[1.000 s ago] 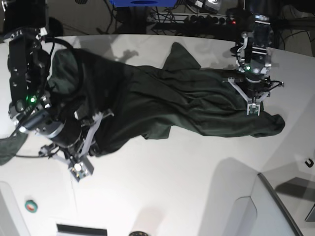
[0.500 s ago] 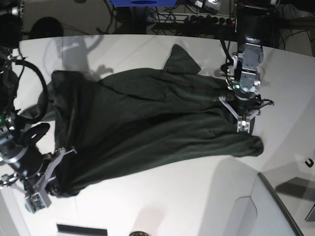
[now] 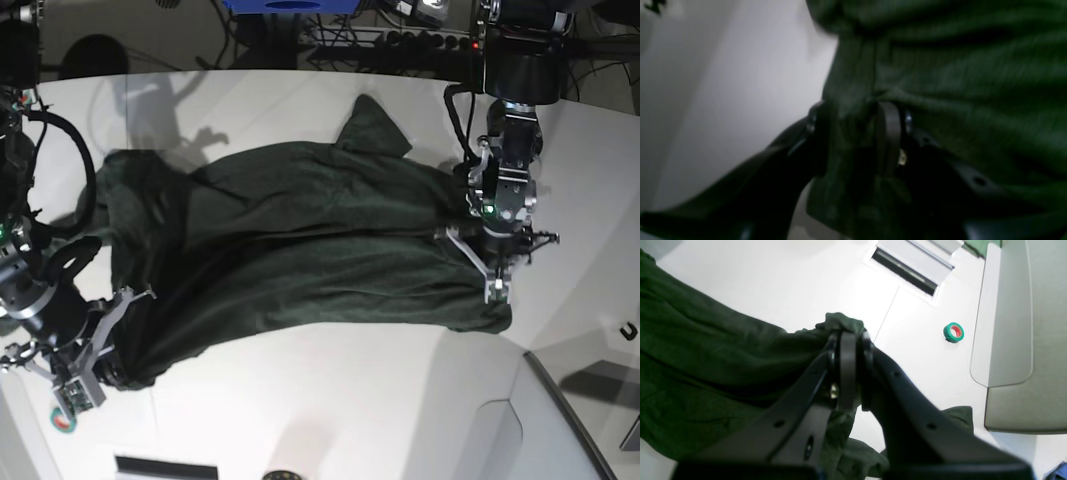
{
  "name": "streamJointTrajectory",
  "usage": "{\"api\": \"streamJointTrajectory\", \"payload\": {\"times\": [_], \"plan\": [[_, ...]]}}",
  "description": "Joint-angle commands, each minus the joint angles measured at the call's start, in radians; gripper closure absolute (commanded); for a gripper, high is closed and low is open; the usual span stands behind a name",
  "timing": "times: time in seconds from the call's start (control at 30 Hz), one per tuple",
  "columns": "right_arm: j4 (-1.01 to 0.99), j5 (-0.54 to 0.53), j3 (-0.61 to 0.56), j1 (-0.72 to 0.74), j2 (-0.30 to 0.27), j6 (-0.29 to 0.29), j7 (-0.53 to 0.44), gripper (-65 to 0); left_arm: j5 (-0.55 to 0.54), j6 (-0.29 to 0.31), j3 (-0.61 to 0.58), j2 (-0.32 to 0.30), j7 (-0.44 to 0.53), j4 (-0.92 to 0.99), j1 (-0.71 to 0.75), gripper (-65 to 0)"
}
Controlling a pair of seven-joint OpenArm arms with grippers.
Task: Layout the t-shirt on the table in an organized manner, then fold the t-shirt properly
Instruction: 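Pull the held shirt edges apart with both grippers to widen it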
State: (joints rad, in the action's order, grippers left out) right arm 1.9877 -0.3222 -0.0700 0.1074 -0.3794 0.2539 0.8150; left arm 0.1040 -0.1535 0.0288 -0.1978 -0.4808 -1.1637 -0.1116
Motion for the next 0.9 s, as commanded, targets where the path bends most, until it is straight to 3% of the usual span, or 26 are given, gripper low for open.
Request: {"api": "streamJointTrajectory", "payload": {"times": [0.0, 0.17, 0.4, 0.7, 0.87], "plan": [[0.017, -0.001, 0.006, 0.015, -0.010, -0.005, -0.026, -0.2, 0.015, -0.014, 0.023, -0.022, 0.023, -0.012, -0.044, -22.7], [0.015, -0.001, 0.008, -0.004, -0.010, -0.005, -0.026, -0.2, 0.020, -0.014, 0.093, -0.027, 0.018, 0.046, -0.141, -22.9], [0.015, -0.001, 0.008, -0.019, -0.010, -0.005, -0.026, -0.2, 0.012, -0.014, 0.089, -0.053, 0.041, 0.278, -0.297, -23.0], [0.015, -0.001, 0.008, -0.035, -0.010, -0.005, -0.024, -0.2, 0.021, -0.014, 0.086, -0.047, 0.322, 0.726, -0.478, -23.0], [0.015, -0.001, 0.006, -0.035, 0.020, -0.003, -0.021, -0.2, 0.009, -0.014, -0.054, -0.044, 0.482, 0.979, -0.560, -23.0]]}}
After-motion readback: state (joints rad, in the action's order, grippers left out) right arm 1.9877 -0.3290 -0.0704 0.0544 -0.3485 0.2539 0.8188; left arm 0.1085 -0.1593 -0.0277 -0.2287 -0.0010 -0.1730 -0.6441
